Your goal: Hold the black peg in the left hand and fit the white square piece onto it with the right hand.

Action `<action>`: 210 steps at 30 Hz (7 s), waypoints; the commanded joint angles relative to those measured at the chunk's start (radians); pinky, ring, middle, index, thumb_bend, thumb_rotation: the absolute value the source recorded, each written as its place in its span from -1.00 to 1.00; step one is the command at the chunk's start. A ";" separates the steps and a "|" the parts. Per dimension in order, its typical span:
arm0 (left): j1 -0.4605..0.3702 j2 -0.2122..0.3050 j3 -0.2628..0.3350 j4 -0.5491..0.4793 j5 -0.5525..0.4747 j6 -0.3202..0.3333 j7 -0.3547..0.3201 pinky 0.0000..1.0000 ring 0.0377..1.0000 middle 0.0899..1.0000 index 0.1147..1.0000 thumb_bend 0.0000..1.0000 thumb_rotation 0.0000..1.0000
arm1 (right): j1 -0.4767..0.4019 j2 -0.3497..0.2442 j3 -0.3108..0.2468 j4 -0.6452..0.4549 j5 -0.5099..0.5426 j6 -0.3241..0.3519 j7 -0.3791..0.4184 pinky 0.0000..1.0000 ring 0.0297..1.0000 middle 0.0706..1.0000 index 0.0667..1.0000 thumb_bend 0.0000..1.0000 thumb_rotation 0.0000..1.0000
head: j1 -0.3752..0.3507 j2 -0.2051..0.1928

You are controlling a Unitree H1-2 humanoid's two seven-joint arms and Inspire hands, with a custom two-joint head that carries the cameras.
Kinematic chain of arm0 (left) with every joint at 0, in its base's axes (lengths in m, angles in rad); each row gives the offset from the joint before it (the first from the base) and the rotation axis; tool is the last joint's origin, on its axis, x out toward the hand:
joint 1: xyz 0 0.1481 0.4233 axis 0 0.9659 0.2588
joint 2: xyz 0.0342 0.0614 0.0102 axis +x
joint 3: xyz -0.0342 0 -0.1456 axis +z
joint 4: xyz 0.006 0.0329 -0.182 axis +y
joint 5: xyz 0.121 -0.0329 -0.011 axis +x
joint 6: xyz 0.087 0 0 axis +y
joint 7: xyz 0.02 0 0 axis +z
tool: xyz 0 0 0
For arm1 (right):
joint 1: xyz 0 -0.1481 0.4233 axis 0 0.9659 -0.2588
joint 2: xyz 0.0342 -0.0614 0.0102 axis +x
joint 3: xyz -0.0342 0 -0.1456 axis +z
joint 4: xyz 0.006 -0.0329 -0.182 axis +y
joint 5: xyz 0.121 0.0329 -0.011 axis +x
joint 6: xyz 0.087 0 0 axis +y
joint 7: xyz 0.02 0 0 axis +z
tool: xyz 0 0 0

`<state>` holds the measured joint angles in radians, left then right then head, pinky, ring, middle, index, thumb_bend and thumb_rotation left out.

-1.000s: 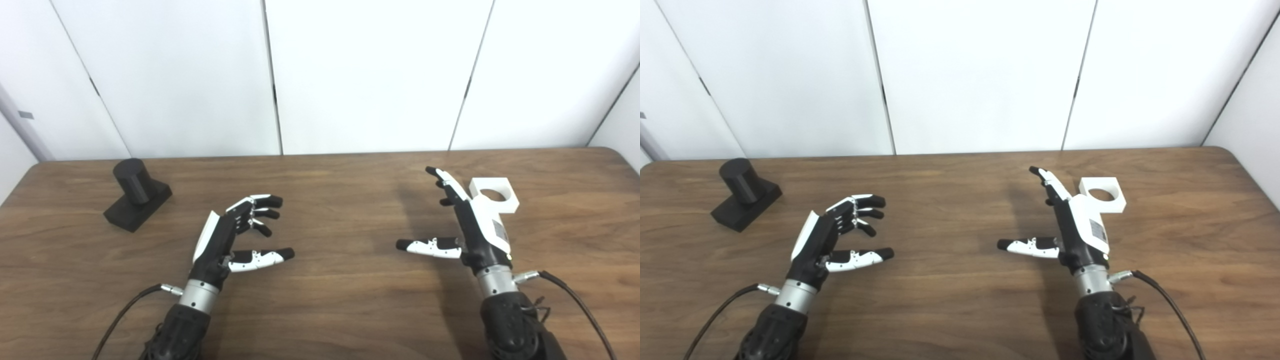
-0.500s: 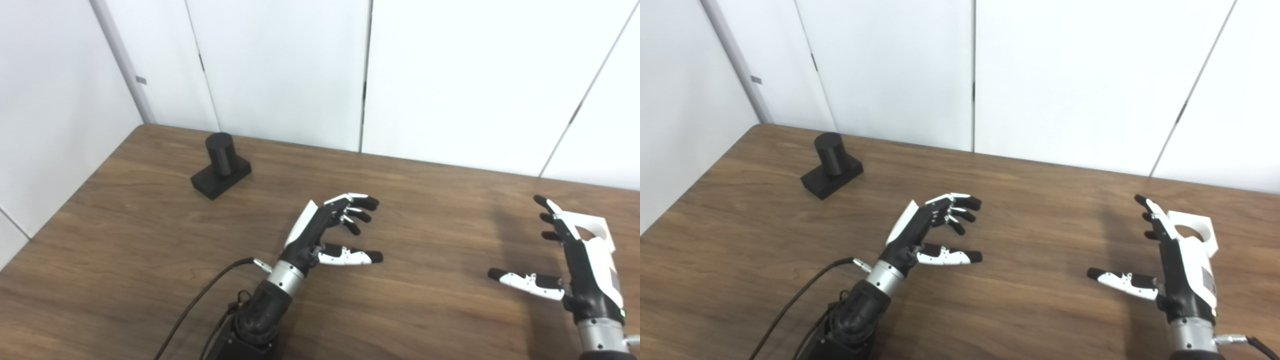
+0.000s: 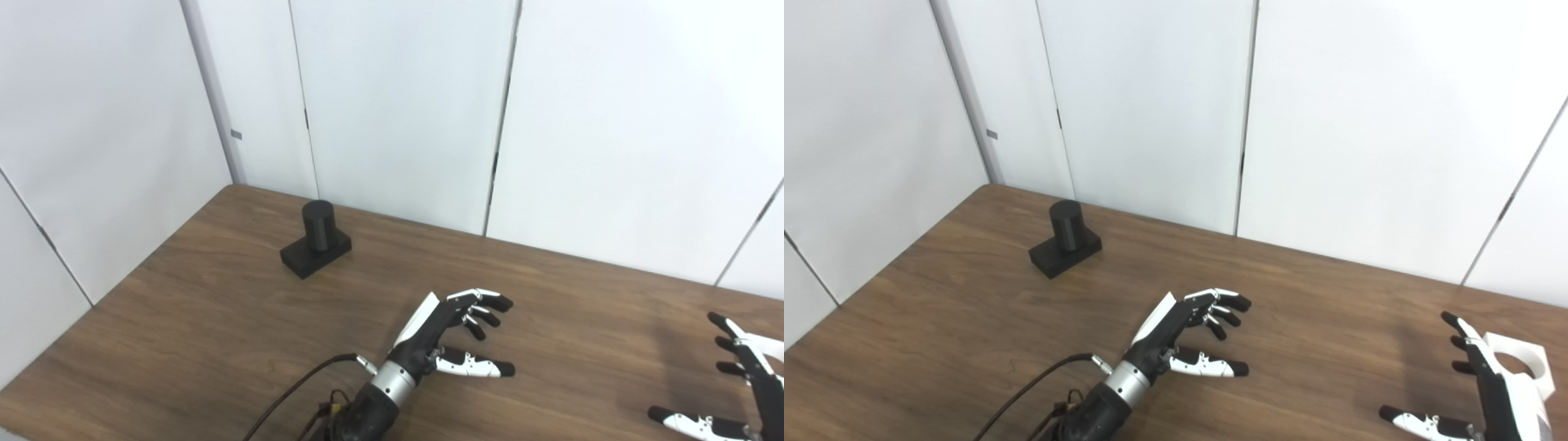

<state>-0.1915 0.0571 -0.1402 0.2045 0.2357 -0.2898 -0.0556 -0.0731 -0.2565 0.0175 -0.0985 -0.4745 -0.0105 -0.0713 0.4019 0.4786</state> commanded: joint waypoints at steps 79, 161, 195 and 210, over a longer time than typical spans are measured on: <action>-0.278 0.378 0.197 -0.229 0.288 0.389 0.076 0.80 0.96 0.81 0.65 0.78 -0.73 | -0.040 -0.025 -0.027 -0.012 0.026 -0.025 0.022 0.39 0.71 0.79 0.71 0.54 -0.65 | 0.047 -0.019; -0.273 0.486 0.047 0.123 0.659 0.757 -0.051 0.93 1.00 1.00 0.65 1.00 0.06 | -0.020 -0.051 -0.033 -0.041 0.052 -0.027 0.026 0.40 0.70 0.80 0.71 0.53 -0.59 | 0.044 0.022; -0.260 0.537 -0.004 0.200 0.508 0.645 -0.019 0.69 0.90 0.75 -0.12 0.15 -0.78 | 0.003 -0.044 -0.041 -0.096 0.054 0.014 0.045 0.40 0.68 0.80 0.71 0.45 -0.62 | 0.024 0.044; -0.210 0.536 -0.001 0.155 0.325 0.456 -0.041 0.67 0.78 0.64 -0.17 0.05 -0.89 | 0.007 -0.044 -0.045 -0.107 0.052 0.019 0.043 0.44 0.71 0.81 0.70 0.42 -0.59 | 0.020 0.056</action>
<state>-0.3911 0.5738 -0.1316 0.3769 0.5823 0.2188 -0.0802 -0.0455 -0.2888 -0.0155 -0.1672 -0.4218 0.0261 -0.0182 0.4234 0.5338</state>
